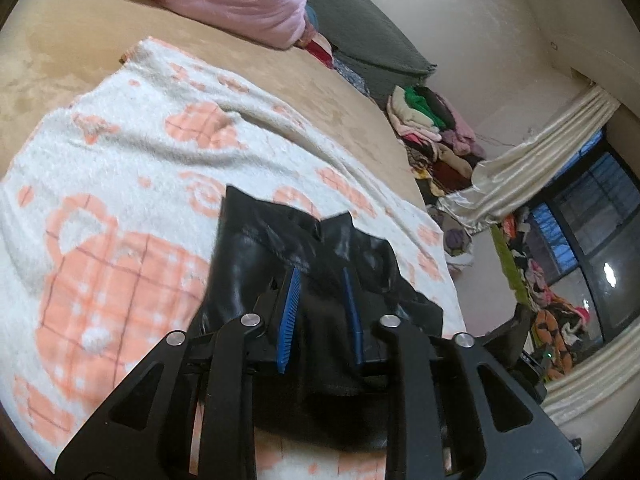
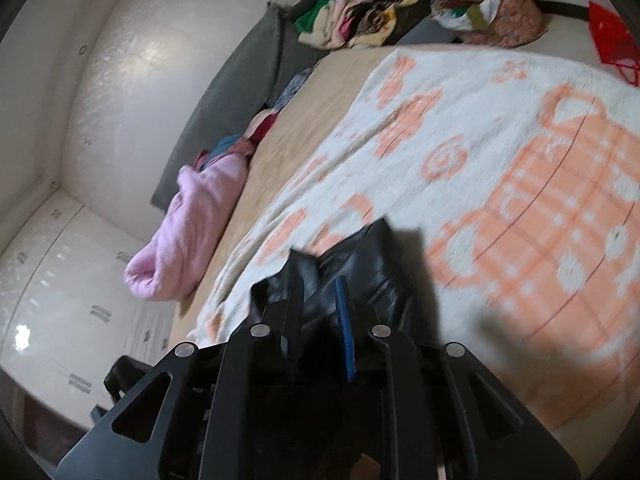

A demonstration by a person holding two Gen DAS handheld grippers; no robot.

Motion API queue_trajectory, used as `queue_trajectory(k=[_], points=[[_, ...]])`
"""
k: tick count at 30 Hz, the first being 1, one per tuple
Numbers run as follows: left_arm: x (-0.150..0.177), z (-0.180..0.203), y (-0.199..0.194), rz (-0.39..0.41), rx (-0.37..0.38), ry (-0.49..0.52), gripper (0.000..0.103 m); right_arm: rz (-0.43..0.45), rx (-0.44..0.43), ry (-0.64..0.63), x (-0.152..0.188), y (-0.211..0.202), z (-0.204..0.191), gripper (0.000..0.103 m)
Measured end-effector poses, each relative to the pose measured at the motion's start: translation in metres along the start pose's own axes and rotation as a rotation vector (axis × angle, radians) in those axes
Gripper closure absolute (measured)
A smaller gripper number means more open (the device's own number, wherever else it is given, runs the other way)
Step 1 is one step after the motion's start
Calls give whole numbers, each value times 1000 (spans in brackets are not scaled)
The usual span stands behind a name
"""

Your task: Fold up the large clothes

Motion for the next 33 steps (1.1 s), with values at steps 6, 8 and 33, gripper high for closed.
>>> queue_trajectory(k=[6, 8, 33], points=[[-10, -6, -3, 47, -16, 0, 71, 69, 26, -29, -11, 6, 16, 62], [-11, -13, -10, 73, -27, -7, 70, 67, 44, -57, -10, 10, 23, 54], [8, -28, 113, -198, -266, 346, 44, 13, 325, -730, 34, 116, -31, 54]])
Point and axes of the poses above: each gripper's, at about its wrist camera, not at the fingertips, and y roughly the way its jaws point, z to its right, x to its underside, the point moved 9 cm from there along y, roughly the way its jaws point, and after that the axes turned 12 degrees about x, right-handed, at the moved point
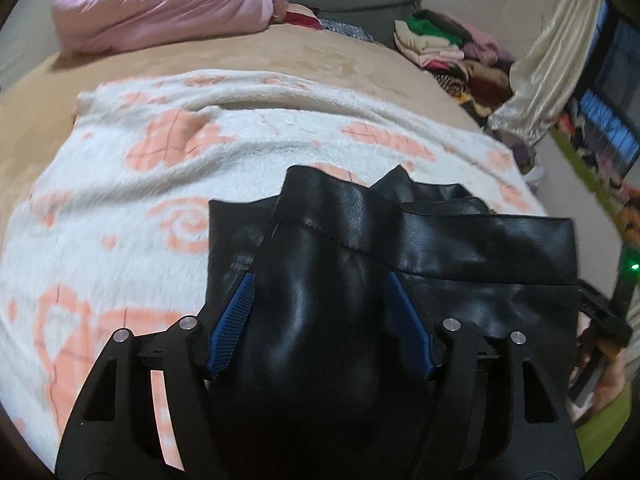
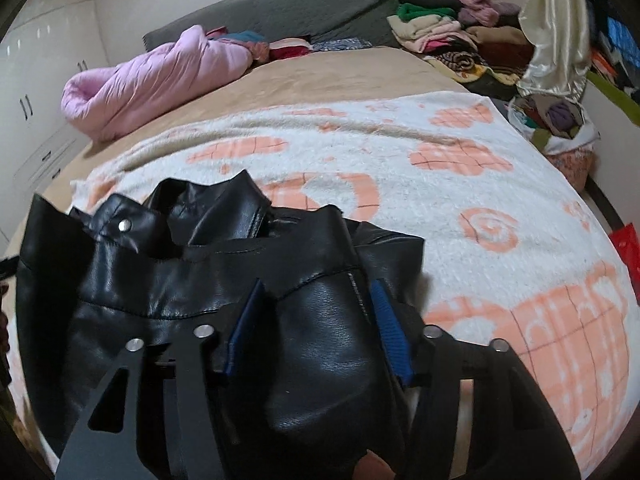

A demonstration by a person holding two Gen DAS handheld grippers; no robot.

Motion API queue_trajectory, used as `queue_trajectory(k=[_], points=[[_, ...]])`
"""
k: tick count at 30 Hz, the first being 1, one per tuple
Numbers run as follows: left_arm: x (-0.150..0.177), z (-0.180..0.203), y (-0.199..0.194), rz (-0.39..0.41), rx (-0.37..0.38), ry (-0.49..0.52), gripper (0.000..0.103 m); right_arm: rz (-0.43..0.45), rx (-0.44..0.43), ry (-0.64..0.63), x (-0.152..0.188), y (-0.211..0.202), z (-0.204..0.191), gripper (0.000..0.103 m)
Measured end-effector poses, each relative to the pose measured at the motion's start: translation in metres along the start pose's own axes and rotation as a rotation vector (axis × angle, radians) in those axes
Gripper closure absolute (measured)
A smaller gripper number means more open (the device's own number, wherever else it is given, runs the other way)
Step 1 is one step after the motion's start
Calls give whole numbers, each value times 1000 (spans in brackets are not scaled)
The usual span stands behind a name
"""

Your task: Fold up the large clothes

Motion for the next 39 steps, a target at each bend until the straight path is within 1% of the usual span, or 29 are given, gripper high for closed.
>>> queue_trajectory(k=[1, 2, 3, 4, 5, 7, 8, 9, 11, 13, 14, 17, 19, 22, 23, 26, 27, 29, 30, 31, 34, 37, 39], points=[[0, 0, 6, -10, -9, 13, 44, 1, 12, -5, 1, 2, 0, 59], [1, 0, 9, -13, -21, 24, 47, 2, 21, -5, 2, 3, 0, 75], [1, 0, 10, -11, -45, 40, 64, 4, 23, 1, 1, 2, 2, 83], [2, 0, 10, -8, -79, 57, 82, 10, 7, 20, -1, -1, 4, 85], [2, -4, 7, 1, -112, 64, 89, 20, 3, 30, -3, -5, 6, 87], [1, -6, -1, 27, -85, 38, 100, 72, 10, 47, -12, -21, 13, 88], [-1, -7, -10, 50, -73, 25, 102, 100, 15, 61, -17, -30, 18, 88], [-3, -7, -18, 69, -68, 20, 102, 116, 11, 73, -21, -36, 20, 88], [-12, -4, -38, 121, -51, 16, 103, 165, -19, 140, -31, -53, 31, 88], [-23, 0, -54, 164, -5, -1, 103, 193, -87, 223, -42, -64, 42, 88], [-31, 2, -63, 188, 7, -9, 103, 210, -103, 253, -47, -68, 47, 88], [-53, 11, -75, 243, -1, 17, 103, 269, -20, 240, -59, -69, 57, 88], [-63, 12, -74, 254, -9, 21, 103, 273, -20, 258, -64, -65, 59, 88], [-66, 8, -60, 239, -25, 13, 103, 265, -5, 239, -70, -52, 55, 88], [-66, 3, -49, 225, -41, 9, 103, 261, 4, 225, -72, -46, 53, 88], [-60, -11, -29, 196, -75, -12, 103, 237, 64, 166, -71, -25, 43, 88], [-57, -17, -22, 185, -84, -20, 103, 222, 83, 157, -69, -18, 41, 88], [-52, -27, -7, 157, -98, -34, 103, 166, 111, 157, -61, 2, 44, 88], [-49, -31, 0, 144, -109, -30, 102, 150, 114, 163, -58, 8, 46, 88], [-46, -34, 6, 132, -118, -26, 101, 108, 115, 184, -50, 20, 51, 87], [-37, -42, 19, 108, -135, -27, 99, 20, 99, 219, -35, 43, 57, 86], [-29, -50, 27, 95, -138, -43, 97, -10, 89, 233, -26, 52, 57, 84], [-27, -53, 30, 93, -133, -56, 96, -14, 89, 232, -24, 53, 55, 82]])
Point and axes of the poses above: each gripper's, at about its wrist camera, not at the fingertips, and y roughly the way its jaws point, z to its right, x to its underside, the point moved 9 cm from there along y, roughly the way its jaws point, and after that the axes turned 12 degrees about x, right-handed, at the moved point
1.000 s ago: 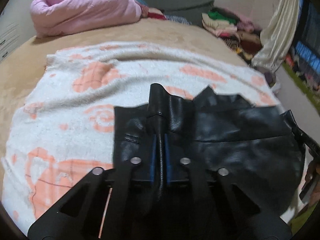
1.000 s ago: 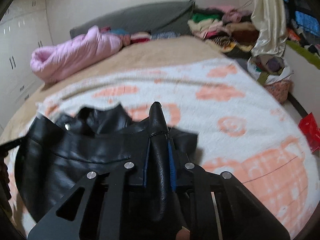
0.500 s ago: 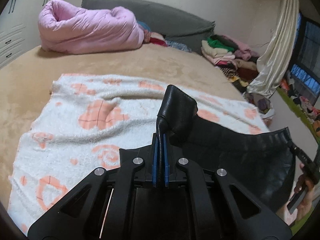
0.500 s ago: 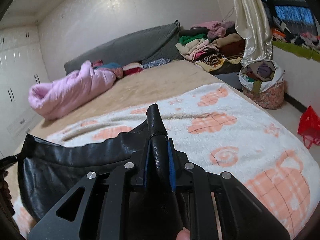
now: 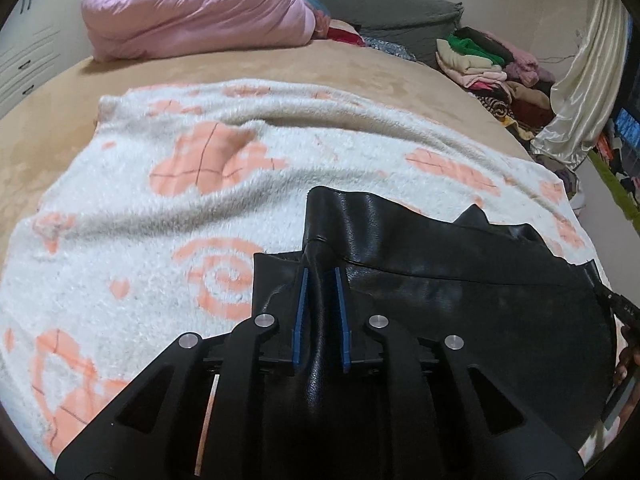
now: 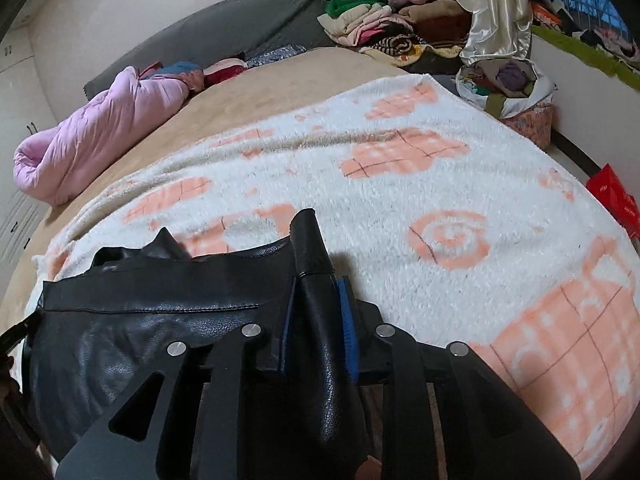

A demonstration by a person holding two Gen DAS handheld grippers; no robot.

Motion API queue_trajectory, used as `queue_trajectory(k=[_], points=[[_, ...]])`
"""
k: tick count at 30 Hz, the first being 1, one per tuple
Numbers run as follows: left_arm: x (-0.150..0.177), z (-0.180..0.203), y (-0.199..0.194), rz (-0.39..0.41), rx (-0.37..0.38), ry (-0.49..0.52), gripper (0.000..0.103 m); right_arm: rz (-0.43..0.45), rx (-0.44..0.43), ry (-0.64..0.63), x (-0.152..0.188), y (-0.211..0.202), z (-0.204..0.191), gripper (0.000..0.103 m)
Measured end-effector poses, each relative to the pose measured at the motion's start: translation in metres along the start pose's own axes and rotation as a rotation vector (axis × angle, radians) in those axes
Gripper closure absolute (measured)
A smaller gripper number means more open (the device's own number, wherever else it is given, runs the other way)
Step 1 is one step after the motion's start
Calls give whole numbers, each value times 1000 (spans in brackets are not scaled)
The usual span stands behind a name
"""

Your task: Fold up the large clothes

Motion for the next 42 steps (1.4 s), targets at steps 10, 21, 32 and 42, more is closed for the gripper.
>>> queue_trajectory(k=[10, 21, 32, 42], points=[[3, 3, -2, -20, -29, 29, 92, -7, 38, -19, 4, -3, -1, 70], [1, 10, -22, -14, -91, 82, 67, -39, 20, 90, 5, -16, 24, 40], [2, 6, -57, 24, -77, 46, 24, 7, -56, 133, 12, -61, 31, 20], [37, -1, -75, -18, 37, -69, 19, -39, -185, 131, 42, -96, 19, 16]])
Point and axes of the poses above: each gripper's, at about its wrist camera, not at the fingertips, and y roughly the way its jaws point, z to its right, x to its underside, the point moved 9 cm from there along y, roughly the way its jaws point, and after that the axes turned 12 degrees about x, right-handed, at the moved point
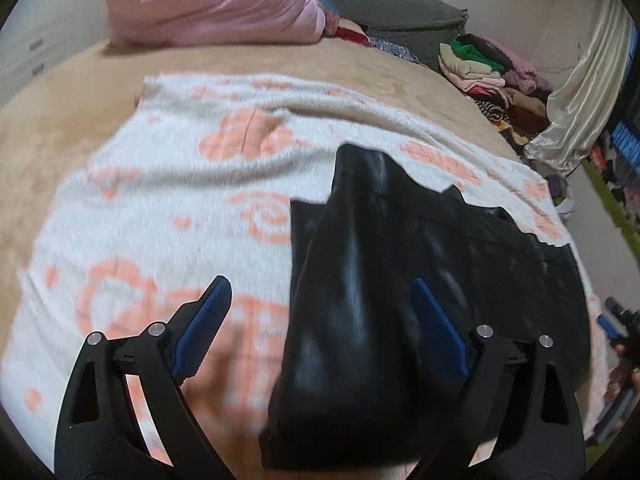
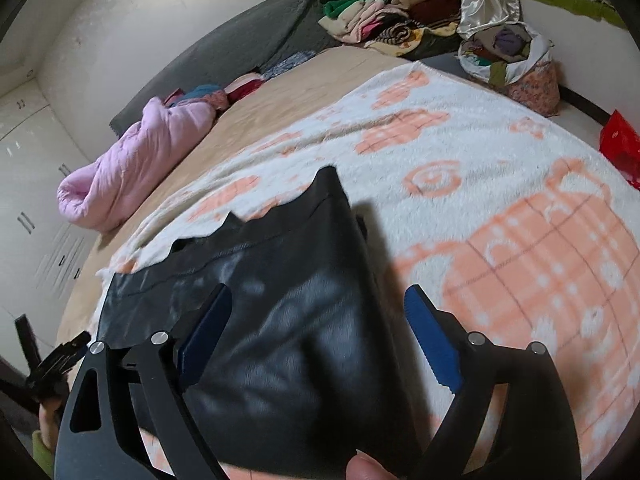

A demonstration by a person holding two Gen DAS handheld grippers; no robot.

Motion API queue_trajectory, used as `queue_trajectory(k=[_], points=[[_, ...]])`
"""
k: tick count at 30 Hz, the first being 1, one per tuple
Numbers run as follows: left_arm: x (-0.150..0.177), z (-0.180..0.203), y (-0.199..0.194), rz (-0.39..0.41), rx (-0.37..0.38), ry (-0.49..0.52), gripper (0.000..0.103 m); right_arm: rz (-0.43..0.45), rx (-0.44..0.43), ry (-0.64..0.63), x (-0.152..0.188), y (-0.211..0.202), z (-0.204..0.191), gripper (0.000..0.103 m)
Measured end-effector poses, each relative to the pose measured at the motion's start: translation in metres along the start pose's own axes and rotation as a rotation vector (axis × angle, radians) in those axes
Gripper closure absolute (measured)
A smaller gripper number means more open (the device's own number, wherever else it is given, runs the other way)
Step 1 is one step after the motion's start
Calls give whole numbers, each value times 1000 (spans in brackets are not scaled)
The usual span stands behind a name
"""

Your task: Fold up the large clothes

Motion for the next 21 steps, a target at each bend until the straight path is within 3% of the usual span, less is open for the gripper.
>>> queue_trajectory(k=[6, 14, 16, 17, 18, 21], points=[[29, -6, 4, -54, 86, -86, 19, -24, -11, -3, 18, -10, 7, 16], [53, -1, 12, -95, 194, -176, 19, -191, -62, 76, 59, 14, 19, 17], [56, 0, 15, -97, 196, -181, 23, -207, -82, 90, 62, 19, 20, 24], [58, 0, 16, -97, 187, -180, 25, -210, -93, 89, 62, 20, 19, 32], [59, 0, 15, -95, 182, -176, 29, -211, -107, 84, 61, 19, 17, 41], [61, 4, 11, -87, 165, -143, 46, -205, -130, 56, 61, 14, 11, 55]])
Point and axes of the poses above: each gripper's, at about its wrist camera, not at the fingertips, and y roughly the way its jaws point, z to its right, x to its underside, the point moved 9 cm from there along y, roughly the way its jaws point, and after that the axes turned 12 degrees about x, right-handed, at the moved point
